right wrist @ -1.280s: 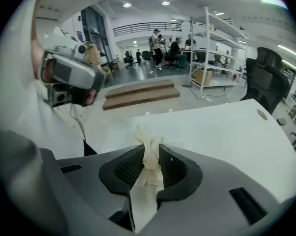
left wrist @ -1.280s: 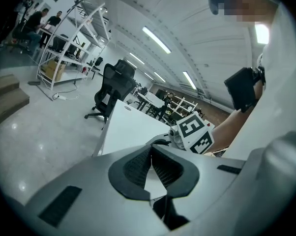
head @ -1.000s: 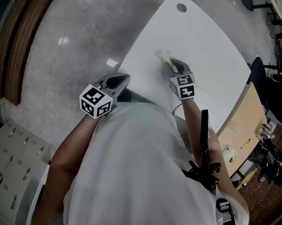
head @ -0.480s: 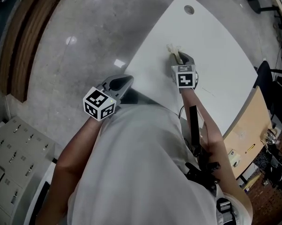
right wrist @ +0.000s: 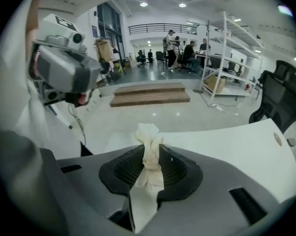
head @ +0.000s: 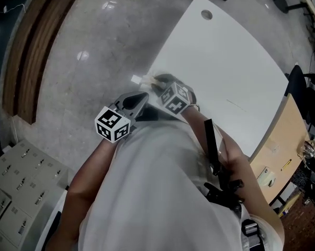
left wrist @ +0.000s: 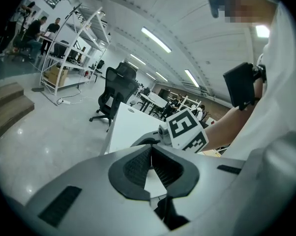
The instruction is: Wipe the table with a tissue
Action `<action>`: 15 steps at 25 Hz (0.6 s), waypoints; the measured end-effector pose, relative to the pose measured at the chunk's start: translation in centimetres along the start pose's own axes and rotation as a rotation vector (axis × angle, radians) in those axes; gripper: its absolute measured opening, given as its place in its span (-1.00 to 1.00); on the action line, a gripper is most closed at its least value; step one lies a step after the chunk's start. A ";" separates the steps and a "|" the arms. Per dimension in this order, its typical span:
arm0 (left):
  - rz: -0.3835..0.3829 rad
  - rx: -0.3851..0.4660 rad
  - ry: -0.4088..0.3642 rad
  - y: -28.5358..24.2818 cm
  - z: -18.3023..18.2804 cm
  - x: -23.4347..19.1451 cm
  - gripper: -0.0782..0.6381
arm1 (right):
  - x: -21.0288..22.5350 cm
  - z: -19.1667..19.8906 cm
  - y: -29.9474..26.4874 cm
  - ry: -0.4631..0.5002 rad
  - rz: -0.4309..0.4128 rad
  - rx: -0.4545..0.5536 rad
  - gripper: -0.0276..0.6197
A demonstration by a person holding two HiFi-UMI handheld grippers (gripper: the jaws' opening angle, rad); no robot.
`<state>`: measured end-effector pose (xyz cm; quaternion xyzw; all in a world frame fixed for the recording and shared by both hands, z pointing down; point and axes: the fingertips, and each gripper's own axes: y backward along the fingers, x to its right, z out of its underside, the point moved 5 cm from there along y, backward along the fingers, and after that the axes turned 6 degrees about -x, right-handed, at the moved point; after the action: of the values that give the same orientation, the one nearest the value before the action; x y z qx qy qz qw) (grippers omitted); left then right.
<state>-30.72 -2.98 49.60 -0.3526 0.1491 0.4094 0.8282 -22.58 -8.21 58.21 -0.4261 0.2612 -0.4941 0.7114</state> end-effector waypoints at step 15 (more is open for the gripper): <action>0.288 -0.125 -0.196 -7.1 -5.0 2.5 -0.76 | 2.2 7.1 8.6 -0.282 0.169 0.022 -0.64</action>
<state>-23.44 -8.06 47.97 -0.3370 0.0910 0.5648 0.7478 -12.00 -6.54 54.39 -0.4600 0.1879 -0.3708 0.7846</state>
